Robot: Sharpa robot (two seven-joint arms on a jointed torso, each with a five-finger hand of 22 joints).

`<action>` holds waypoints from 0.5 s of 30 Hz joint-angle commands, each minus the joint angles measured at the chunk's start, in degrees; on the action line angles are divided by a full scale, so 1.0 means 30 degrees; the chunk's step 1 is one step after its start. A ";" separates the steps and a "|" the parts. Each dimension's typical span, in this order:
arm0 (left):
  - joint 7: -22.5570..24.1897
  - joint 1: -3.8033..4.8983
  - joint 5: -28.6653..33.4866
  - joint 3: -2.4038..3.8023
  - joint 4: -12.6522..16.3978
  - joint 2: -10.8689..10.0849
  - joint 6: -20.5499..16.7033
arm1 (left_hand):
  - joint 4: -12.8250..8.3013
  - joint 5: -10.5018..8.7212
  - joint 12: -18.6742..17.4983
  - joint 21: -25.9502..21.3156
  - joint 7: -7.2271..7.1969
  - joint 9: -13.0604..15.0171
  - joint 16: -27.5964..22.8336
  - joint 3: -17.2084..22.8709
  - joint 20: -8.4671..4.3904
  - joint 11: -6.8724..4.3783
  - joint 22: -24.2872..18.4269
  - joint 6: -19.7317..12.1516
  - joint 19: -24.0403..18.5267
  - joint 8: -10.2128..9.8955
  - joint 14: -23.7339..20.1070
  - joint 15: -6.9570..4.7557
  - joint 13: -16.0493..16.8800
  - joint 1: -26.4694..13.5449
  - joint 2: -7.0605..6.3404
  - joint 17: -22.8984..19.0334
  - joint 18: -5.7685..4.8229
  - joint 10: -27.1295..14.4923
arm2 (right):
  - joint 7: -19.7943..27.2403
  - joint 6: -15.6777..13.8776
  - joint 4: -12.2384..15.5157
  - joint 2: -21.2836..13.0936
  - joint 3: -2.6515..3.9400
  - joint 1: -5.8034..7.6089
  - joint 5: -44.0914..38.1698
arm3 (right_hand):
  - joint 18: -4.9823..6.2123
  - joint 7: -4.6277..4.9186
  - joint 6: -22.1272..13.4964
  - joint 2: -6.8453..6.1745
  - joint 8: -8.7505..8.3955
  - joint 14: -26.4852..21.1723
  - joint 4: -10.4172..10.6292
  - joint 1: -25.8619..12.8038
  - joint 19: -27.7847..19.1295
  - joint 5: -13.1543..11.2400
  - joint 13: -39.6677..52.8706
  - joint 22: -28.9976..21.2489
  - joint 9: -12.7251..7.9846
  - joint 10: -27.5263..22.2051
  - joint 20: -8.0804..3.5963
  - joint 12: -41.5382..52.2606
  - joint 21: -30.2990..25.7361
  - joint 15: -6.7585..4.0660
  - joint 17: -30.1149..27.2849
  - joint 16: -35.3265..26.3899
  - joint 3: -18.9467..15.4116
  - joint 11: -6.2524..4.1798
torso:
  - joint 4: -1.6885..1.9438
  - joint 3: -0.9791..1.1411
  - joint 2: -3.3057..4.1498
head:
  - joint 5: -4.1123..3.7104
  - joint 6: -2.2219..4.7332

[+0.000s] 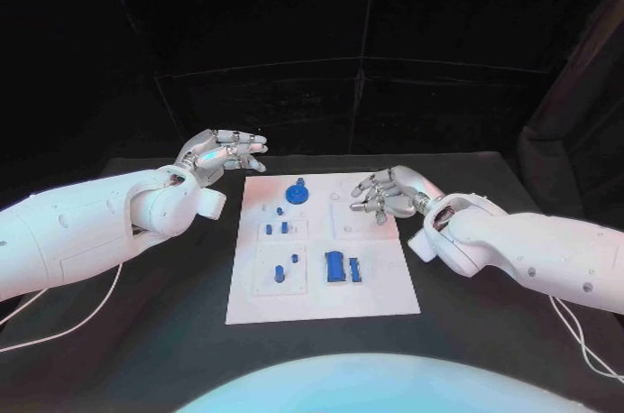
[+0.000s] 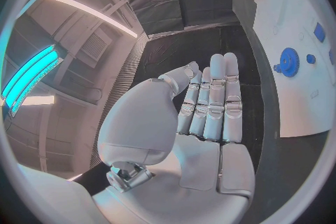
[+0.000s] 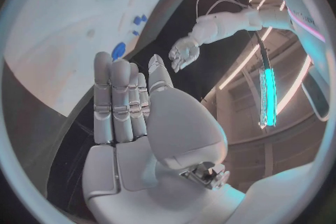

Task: Assemble the parts on the task board

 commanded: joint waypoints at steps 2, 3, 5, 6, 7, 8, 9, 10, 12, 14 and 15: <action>0.0781 -0.0007 0.1023 0.0016 -0.0444 0.0207 -0.0356 | 0.0720 -0.0001 -0.0521 -0.1332 -0.0229 -0.0105 -0.2123 -0.0552 0.0402 -0.0003 -0.1082 -0.0721 -0.1058 -0.0283 -0.1003 0.0514 -0.0053 -0.1103 -0.0360 -0.0773 0.0011 0.0471 | 0.5326 0.0310 -0.2025 0.0820 0.0033 0.0432 0.8776 | 0.0164 0.0661 0.0530 0.0710 -0.1581 -0.2540 -0.0325 0.0660 -0.2080 -0.0292 -0.4929 -0.3192 -0.1249 -0.0595 0.0892 -0.4266 -0.4689 0.1127 -0.3572 -0.5628 -0.0326 0.0859 | -0.0113 -0.0038 -0.0284 | 0.0083 0.0361; 0.0890 -0.0019 0.1148 0.0016 -0.0574 0.0273 -0.0408 | 0.0879 -0.0104 -0.0939 -0.2058 -0.0274 -0.0067 -0.3222 -0.0773 0.0607 0.0032 -0.1754 -0.0936 -0.1453 -0.0442 -0.1145 0.0668 -0.0063 -0.1158 -0.0428 -0.1141 0.0085 0.0675 | 0.5653 0.0615 -0.2524 0.1075 0.0044 0.0500 0.9186 | 0.0014 0.0783 0.0789 0.0847 -0.1876 -0.3412 -0.0344 0.0657 -0.2369 -0.0344 -0.5854 -0.3773 -0.1481 -0.0671 0.1188 -0.4953 -0.5546 0.1329 -0.4331 -0.6833 -0.0426 0.0816 | -0.0126 -0.0032 -0.0294 | 0.0097 0.0444; 0.1094 -0.0051 0.1326 0.0017 -0.0863 0.0444 -0.0501 | 0.1129 -0.0603 -0.1681 -0.3276 -0.0308 -0.0063 -0.4987 -0.1319 0.1102 0.0243 -0.2871 -0.1003 -0.2278 -0.0608 -0.1647 0.1089 -0.0048 -0.1263 -0.0598 -0.1748 0.0053 0.0913 | 0.6175 0.1143 -0.3478 0.1634 0.0210 0.0592 0.9750 | -0.0065 0.0819 0.1044 0.0994 -0.2657 -0.3902 -0.0553 0.0700 -0.2927 -0.0662 -0.7443 -0.5037 -0.1987 -0.0415 0.1804 -0.5888 -0.7374 0.1632 -0.5767 -0.8623 -0.0516 0.1224 | -0.0110 -0.0005 -0.0309 | 0.0102 0.0611; 0.1178 -0.0071 0.1398 0.0018 -0.1019 0.0552 -0.0580 | 0.1233 -0.0611 -0.2119 -0.3892 -0.0244 -0.0066 -0.5823 -0.1620 0.1387 0.0339 -0.3479 -0.0916 -0.2708 -0.0672 -0.1775 0.1238 -0.0037 -0.1207 -0.0568 -0.2046 0.0075 0.1008 | 0.6387 0.1350 -0.3940 0.1936 0.0322 0.0622 0.9946 | 0.0053 0.0881 0.1307 0.1043 -0.3231 -0.3914 -0.0713 0.0620 -0.2864 -0.0772 -0.8606 -0.5902 -0.2352 -0.0203 0.2150 -0.6532 -0.8507 0.1837 -0.6819 -0.9811 -0.0576 0.1361 | -0.0091 0.0012 -0.0324 | 0.0089 0.0689; 0.1245 -0.0095 0.1468 0.0019 -0.1142 0.0641 -0.0676 | 0.1289 -0.0772 -0.2509 -0.4342 -0.0194 -0.0076 -0.6493 -0.1870 0.1577 0.0419 -0.3980 -0.0852 -0.2980 -0.0753 -0.1793 0.1373 -0.0018 -0.1088 -0.0503 -0.2290 0.0169 0.1091 | 0.6543 0.1487 -0.4292 0.2162 0.0395 0.0641 1.0100 | 0.0116 0.0933 0.1429 0.0936 -0.3537 -0.3950 -0.0767 0.0405 -0.2703 -0.0814 -0.9164 -0.6298 -0.2532 -0.0212 0.2257 -0.6861 -0.8992 0.2048 -0.7344 -1.0395 -0.0656 0.1326 | -0.0067 0.0025 -0.0351 | 0.0077 0.0776; 0.1335 -0.0130 0.1593 0.0020 -0.1291 0.0764 -0.0832 | 0.1333 -0.0753 -0.2920 -0.4732 -0.0151 -0.0069 -0.7142 -0.2065 0.1755 0.0528 -0.4397 -0.0747 -0.3291 -0.0799 -0.2034 0.1549 -0.0039 -0.0979 -0.0414 -0.2540 0.0163 0.0966 | 0.6711 0.1621 -0.4708 0.2431 0.0468 0.0660 1.0326 | 0.0126 0.0980 0.1562 0.0923 -0.3869 -0.3987 -0.0885 0.0280 -0.2620 -0.0829 -0.9746 -0.6752 -0.2727 -0.0165 0.2384 -0.7179 -0.9573 0.2171 -0.7919 -1.1010 -0.0632 0.1349 | -0.0057 0.0050 -0.0370 | 0.0103 0.0961; 0.1425 -0.0164 0.1745 0.0021 -0.1430 0.0891 -0.1002 | 0.1366 -0.0787 -0.3375 -0.5074 -0.0076 -0.0078 -0.7827 -0.2368 0.1954 0.0628 -0.4894 -0.0706 -0.3545 -0.0928 -0.2073 0.1696 -0.0016 -0.0832 -0.0339 -0.2816 0.0214 0.0918 | 0.6831 0.1692 -0.5093 0.2683 0.0532 0.0675 1.0587 | 0.0120 0.0955 0.1707 0.1006 -0.4157 -0.4101 -0.0965 0.0129 -0.2547 -0.0806 -1.0269 -0.7161 -0.2897 -0.0195 0.2476 -0.7494 -1.0095 0.2314 -0.8457 -1.1585 -0.0553 0.1412 | -0.0028 0.0067 -0.0391 | 0.0112 0.1056; 0.1525 -0.0203 0.1896 0.0023 -0.1557 0.1006 -0.1191 | 0.1377 -0.0777 -0.3681 -0.5156 -0.0108 -0.0091 -0.8244 -0.2526 0.2074 0.0747 -0.5166 -0.0749 -0.3749 -0.1037 -0.2219 0.1798 -0.0045 -0.0749 -0.0293 -0.2987 0.0158 0.0742 | 0.6917 0.1706 -0.5458 0.2918 0.0599 0.0686 1.0875 | 0.0123 0.0950 0.1889 0.1142 -0.4334 -0.4057 -0.1034 0.0050 -0.2431 -0.0735 -1.0635 -0.7445 -0.3010 -0.0132 0.2532 -0.7684 -1.0442 0.2368 -0.8832 -1.1930 -0.0443 0.1447 | -0.0005 0.0100 -0.0409 | 0.0126 0.1148; 0.1692 -0.0274 0.2114 0.0026 -0.1718 0.1158 -0.1529 | 0.1404 -0.0736 -0.4119 -0.5130 -0.0128 -0.0098 -0.8919 -0.2797 0.2276 0.0942 -0.5652 -0.0858 -0.4271 -0.1258 -0.2475 0.1988 -0.0051 -0.0627 -0.0186 -0.3266 0.0116 0.0494 | 0.7009 0.1780 -0.5981 0.3255 0.0691 0.0699 1.1332 | 0.0130 0.0957 0.2542 0.1394 -0.5044 -0.3447 -0.1410 -0.0204 -0.1782 -0.0514 -1.1902 -0.8407 -0.3454 0.0441 0.2653 -0.8223 -1.1551 0.2449 -1.0115 -1.2885 -0.0096 0.1433 | 0.0014 0.0154 -0.0427 | 0.0193 0.1409; 0.1856 -0.0348 0.2339 0.0030 -0.1884 0.1321 -0.1914 | 0.1391 -0.0741 -0.4543 -0.5085 0.0029 -0.0099 -0.9465 -0.3101 0.2405 0.1065 -0.6059 -0.1007 -0.4440 -0.1505 -0.2508 0.2105 -0.0045 -0.0474 -0.0114 -0.3483 0.0148 0.0223 | 0.7071 0.1918 -0.6484 0.3548 0.0776 0.0709 1.1723 | 0.0121 0.1031 0.2817 0.1430 -0.5270 -0.3251 -0.1476 -0.0492 -0.1484 -0.0495 -1.2331 -0.8715 -0.3589 0.0541 0.2617 -0.8413 -1.1882 0.2415 -1.0557 -1.3193 -0.0016 0.1528 | 0.0011 0.0205 -0.0411 | 0.0228 0.1594; 0.1916 -0.0375 0.2416 0.0031 -0.1955 0.1390 -0.2064 | 0.1359 -0.0729 -0.4755 -0.5055 0.0177 -0.0105 -0.9697 -0.3251 0.2432 0.1101 -0.6246 -0.1114 -0.4417 -0.1641 -0.2440 0.2130 -0.0052 -0.0368 -0.0080 -0.3570 0.0163 0.0071 | 0.7086 0.2019 -0.6671 0.3652 0.0808 0.0713 1.1855 | 0.0118 0.1041 0.2934 0.1444 -0.5416 -0.2922 -0.1566 -0.0586 -0.1187 -0.0485 -1.2557 -0.8862 -0.3671 0.0632 0.2571 -0.8492 -1.1999 0.2359 -1.0759 -1.3255 0.0057 0.1494 | 0.0023 0.0226 -0.0396 | 0.0220 0.1731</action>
